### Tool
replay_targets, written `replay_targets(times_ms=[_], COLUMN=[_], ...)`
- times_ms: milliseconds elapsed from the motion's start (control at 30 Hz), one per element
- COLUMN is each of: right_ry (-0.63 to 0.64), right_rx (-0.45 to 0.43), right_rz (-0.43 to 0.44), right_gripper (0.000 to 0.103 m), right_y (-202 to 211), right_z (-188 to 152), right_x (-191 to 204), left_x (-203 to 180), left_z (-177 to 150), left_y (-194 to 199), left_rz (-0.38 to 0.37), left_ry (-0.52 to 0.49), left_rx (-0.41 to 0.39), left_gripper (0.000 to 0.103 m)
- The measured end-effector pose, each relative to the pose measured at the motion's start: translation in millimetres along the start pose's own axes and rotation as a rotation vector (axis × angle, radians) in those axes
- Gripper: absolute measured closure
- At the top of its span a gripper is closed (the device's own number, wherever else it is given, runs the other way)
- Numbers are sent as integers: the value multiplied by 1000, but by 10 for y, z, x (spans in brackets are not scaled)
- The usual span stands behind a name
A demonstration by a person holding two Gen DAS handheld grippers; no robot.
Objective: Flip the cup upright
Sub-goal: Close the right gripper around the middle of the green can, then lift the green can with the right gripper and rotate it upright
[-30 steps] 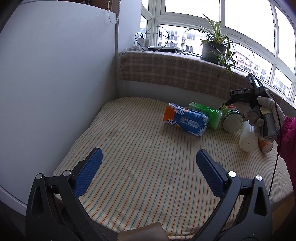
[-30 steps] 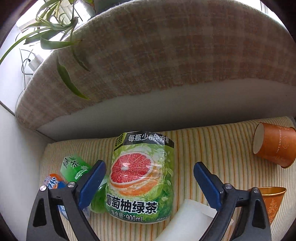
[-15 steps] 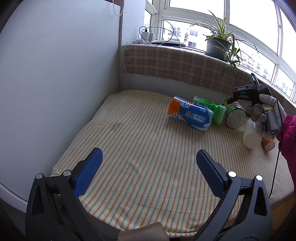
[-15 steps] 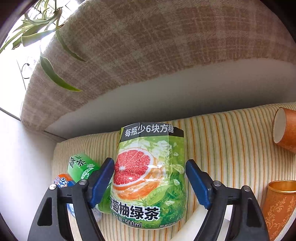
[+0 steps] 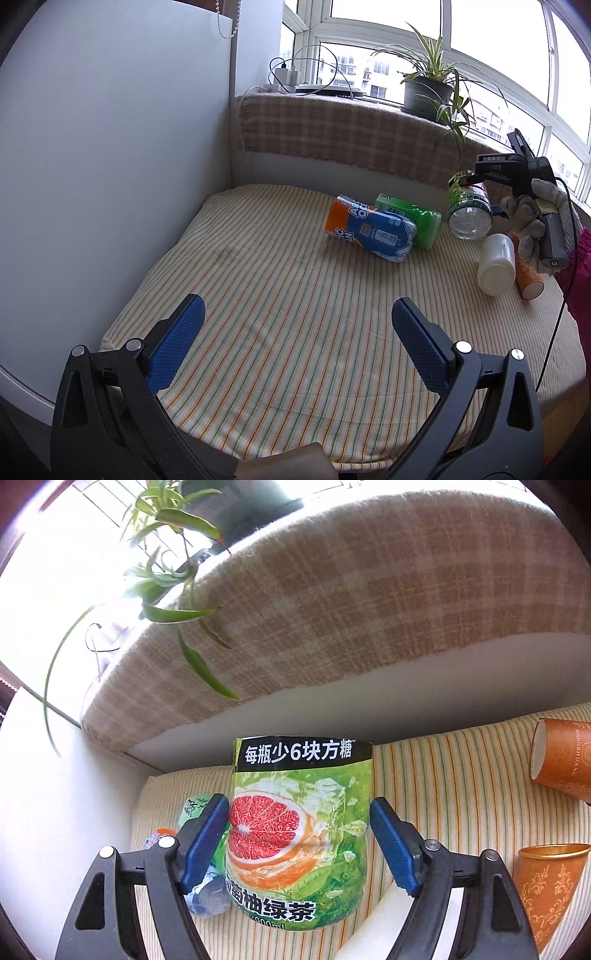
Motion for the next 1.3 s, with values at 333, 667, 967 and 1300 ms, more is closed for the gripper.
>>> replay_targets(times_ms=[333,667,967,1300], right_ry=[94,86,21,28], right_rx=[-18,88,158,154], right_rz=[139,184,171,127], right_gripper=[23,23,23,20], right_y=[722,795,533,333], right_z=[-591,-1484,-1893,-1977], right_x=[334,276,81,116], left_x=[-218,-623,-737,-860], left_z=[52,-110,-251,-241], left_y=[10,-136,-177,-185], left_rz=[-74,-266,-374,-413], left_ry=[-3,7,93,93], left_rx=[-8,134,262,296], left_gripper=[0,0,0,0])
Point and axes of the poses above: each gripper's, at about its wrist camera, not at the fingertips, and y roughly against the way its jaws point, x to its left, z to its top, the point moved 8 cm from there along -y, roughly the way its jaws point, and after that the axes turned 2 degrees about y, right-handed, at the moved point
